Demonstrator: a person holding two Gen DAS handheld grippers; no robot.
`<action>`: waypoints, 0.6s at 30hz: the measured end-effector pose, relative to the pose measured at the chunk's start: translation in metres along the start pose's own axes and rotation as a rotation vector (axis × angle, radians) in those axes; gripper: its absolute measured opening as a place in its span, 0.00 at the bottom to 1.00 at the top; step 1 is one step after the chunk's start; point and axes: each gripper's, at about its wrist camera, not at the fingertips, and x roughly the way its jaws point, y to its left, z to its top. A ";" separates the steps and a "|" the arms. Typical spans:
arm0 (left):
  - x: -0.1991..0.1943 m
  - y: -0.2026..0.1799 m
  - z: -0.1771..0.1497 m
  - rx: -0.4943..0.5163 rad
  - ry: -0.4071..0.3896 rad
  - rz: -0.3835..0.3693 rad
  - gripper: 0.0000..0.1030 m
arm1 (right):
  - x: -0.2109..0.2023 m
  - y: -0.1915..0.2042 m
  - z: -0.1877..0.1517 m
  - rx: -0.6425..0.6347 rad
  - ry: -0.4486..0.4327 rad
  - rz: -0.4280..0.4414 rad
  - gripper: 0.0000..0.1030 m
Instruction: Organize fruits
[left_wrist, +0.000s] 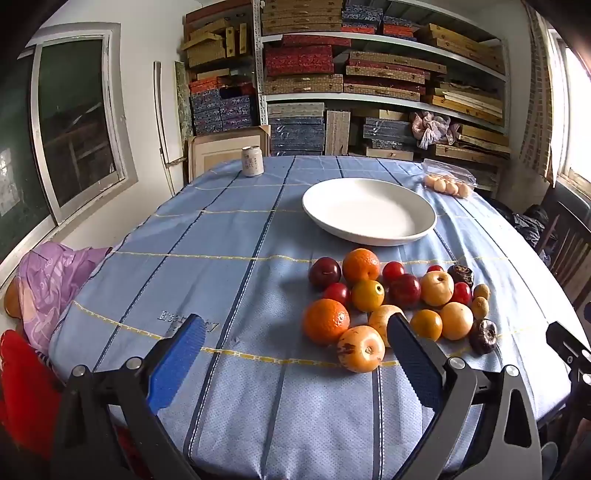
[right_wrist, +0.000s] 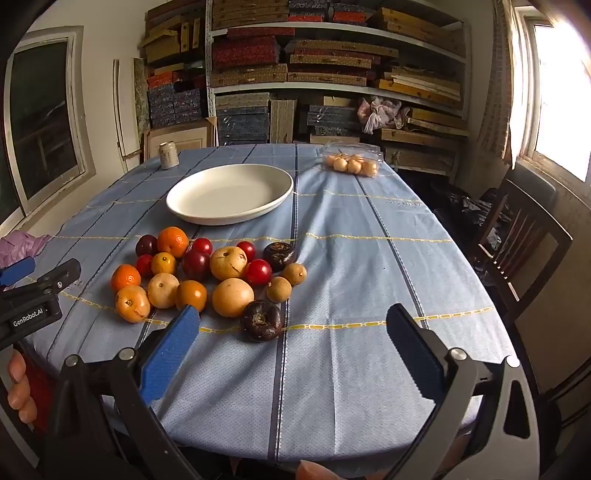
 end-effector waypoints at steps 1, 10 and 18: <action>0.000 0.000 0.000 0.000 0.003 0.001 0.96 | 0.000 0.000 0.000 0.002 -0.001 0.001 0.96; 0.001 -0.005 -0.006 -0.005 -0.004 0.011 0.96 | 0.000 0.003 -0.001 0.001 -0.001 -0.002 0.96; 0.001 -0.004 -0.003 0.001 0.001 0.009 0.96 | 0.002 0.003 -0.002 -0.002 0.000 -0.003 0.96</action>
